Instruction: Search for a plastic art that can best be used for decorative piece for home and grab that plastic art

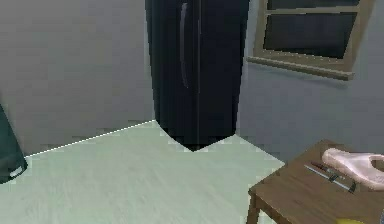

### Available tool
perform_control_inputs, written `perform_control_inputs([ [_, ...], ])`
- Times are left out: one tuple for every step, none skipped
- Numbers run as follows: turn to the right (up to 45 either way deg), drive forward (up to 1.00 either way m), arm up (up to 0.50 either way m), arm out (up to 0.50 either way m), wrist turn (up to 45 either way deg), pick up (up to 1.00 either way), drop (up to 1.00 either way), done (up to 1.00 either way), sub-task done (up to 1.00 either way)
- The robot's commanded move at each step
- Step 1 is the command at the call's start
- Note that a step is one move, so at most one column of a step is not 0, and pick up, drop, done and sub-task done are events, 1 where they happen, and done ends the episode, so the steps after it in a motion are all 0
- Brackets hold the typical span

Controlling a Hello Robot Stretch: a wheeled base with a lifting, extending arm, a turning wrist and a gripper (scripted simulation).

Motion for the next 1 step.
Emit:
perform_control_inputs([
  [0.0,0.85,0.0,0.0,0.0,0.0,0.0,0.0,0.0],
])
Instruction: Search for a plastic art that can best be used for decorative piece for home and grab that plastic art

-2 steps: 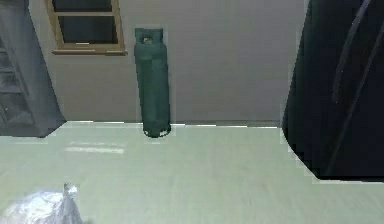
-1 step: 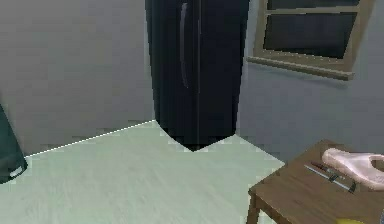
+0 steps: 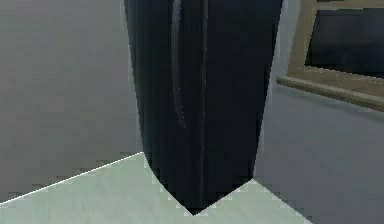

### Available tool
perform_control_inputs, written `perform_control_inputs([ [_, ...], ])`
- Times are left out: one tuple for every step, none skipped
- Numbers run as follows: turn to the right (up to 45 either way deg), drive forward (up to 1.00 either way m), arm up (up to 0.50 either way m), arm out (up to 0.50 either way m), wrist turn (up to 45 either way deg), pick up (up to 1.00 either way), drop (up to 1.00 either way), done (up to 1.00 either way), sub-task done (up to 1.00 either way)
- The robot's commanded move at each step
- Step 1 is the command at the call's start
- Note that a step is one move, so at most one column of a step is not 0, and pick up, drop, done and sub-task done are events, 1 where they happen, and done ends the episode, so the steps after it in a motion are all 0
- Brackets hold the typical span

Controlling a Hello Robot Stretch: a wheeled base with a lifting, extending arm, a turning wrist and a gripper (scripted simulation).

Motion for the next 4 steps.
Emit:
perform_control_inputs([
  [39.0,0.0,0.0,0.0,0.0,0.0,0.0,0.0,0.0],
  [0.0,0.05,0.0,0.0,0.0,0.0,0.0,0.0,0.0],
  [-6.0,0.0,0.0,0.0,0.0,0.0,0.0,0.0,0.0],
  [-3.0,0.0,0.0,0.0,0.0,0.0,0.0,0.0,0.0],
])
